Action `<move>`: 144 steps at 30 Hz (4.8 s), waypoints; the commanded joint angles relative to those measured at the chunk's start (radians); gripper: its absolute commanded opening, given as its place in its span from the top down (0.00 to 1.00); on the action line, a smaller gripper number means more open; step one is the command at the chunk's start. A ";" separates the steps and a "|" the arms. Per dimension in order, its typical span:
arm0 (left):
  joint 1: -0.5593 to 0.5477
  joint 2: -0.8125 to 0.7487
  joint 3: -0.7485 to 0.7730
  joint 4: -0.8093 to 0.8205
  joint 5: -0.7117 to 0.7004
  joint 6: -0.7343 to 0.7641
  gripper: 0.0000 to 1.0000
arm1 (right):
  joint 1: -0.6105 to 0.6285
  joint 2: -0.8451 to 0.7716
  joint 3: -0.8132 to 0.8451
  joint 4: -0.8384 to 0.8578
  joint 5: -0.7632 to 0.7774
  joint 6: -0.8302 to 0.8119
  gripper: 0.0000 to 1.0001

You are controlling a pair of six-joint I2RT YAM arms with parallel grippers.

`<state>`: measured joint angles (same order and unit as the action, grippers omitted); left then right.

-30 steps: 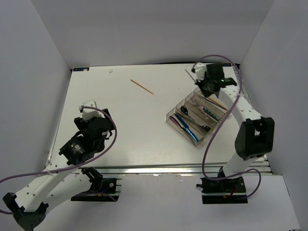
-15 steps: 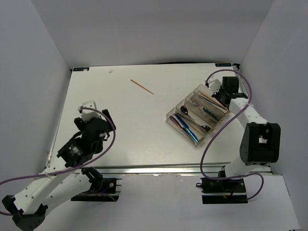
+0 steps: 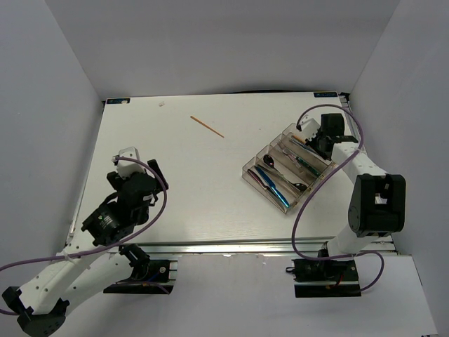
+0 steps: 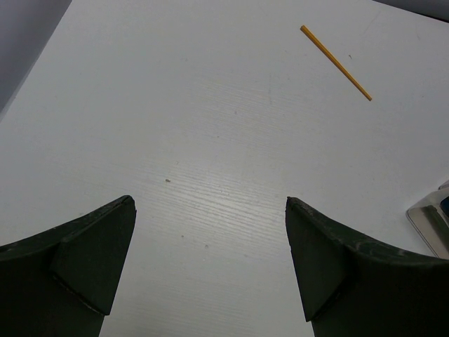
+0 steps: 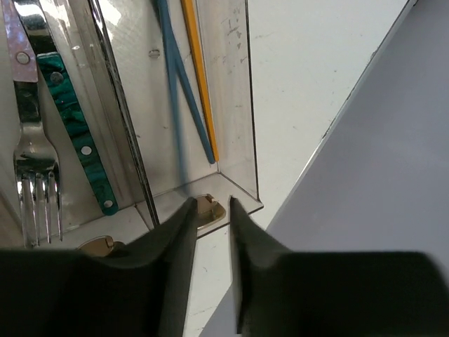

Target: Sort the eating utensils into containers

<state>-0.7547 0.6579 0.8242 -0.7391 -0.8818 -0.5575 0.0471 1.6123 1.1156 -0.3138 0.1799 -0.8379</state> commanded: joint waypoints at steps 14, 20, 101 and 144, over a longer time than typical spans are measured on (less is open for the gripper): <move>0.015 0.253 0.088 -0.020 -0.005 -0.094 0.02 | 0.339 0.032 0.697 -0.612 0.093 0.707 0.11; 0.124 0.693 0.476 -0.085 0.131 -0.257 0.02 | 0.419 -0.117 0.274 -0.274 -0.511 0.876 0.11; 0.166 1.191 0.284 0.325 0.345 -0.154 1.00 | 0.490 -0.758 -0.251 -0.172 -0.580 1.077 0.11; 0.000 0.595 0.067 0.546 0.575 -0.386 0.91 | 0.777 -0.088 -0.231 0.636 -0.504 1.495 1.00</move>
<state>-0.7460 1.2682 0.8383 -0.1516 -0.2737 -0.9432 0.8062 1.5265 0.8177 0.3099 -0.3092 0.7422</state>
